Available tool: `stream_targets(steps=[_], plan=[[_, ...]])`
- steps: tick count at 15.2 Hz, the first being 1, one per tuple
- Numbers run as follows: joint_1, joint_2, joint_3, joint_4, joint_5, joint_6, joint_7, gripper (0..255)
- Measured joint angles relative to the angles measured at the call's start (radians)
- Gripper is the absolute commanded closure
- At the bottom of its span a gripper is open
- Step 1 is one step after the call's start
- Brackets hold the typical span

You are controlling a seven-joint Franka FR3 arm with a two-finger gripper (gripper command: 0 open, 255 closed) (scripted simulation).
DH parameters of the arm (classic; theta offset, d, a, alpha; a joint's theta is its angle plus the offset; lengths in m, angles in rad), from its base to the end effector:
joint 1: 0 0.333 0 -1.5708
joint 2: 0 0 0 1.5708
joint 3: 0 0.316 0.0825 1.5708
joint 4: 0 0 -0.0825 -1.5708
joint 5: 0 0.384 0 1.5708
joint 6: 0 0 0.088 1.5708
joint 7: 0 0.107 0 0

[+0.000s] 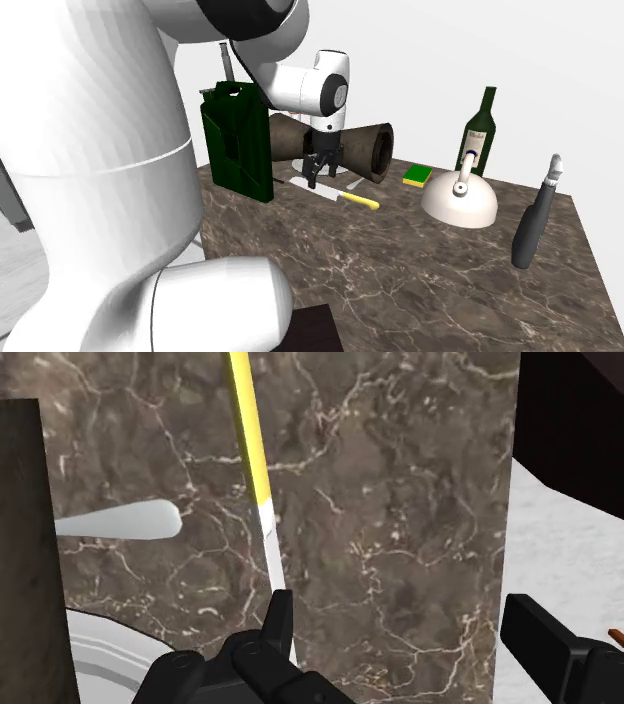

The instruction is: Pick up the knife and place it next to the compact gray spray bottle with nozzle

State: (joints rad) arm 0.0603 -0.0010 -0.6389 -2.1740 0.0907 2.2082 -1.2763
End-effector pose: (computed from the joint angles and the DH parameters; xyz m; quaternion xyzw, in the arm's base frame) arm 0.4514 -0.2912 0.3957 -0.9477 -0.3167 -0.0402 0.0083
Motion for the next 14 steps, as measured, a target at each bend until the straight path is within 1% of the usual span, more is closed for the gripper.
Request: stream_targets(steps=[2, 4, 5, 7, 9, 12, 14], plan=[[-0.011, 0.091, -0.004, 0.067, 0.077, 0.007, -0.102, 0], [-0.039, 0.189, 0.005, 0.146, 0.156, 0.007, -0.204, 0], [-0.048, 0.211, 0.010, 0.162, 0.175, 0.010, -0.231, 0], [-0.063, 0.241, 0.016, 0.178, 0.205, 0.022, -0.265, 0], [-0.067, 0.249, 0.019, 0.180, 0.220, 0.036, -0.276, 0], [-0.071, 0.288, 0.034, 0.157, 0.247, 0.077, -0.295, 0], [-0.075, 0.303, 0.039, 0.157, 0.258, 0.086, -0.303, 0]])
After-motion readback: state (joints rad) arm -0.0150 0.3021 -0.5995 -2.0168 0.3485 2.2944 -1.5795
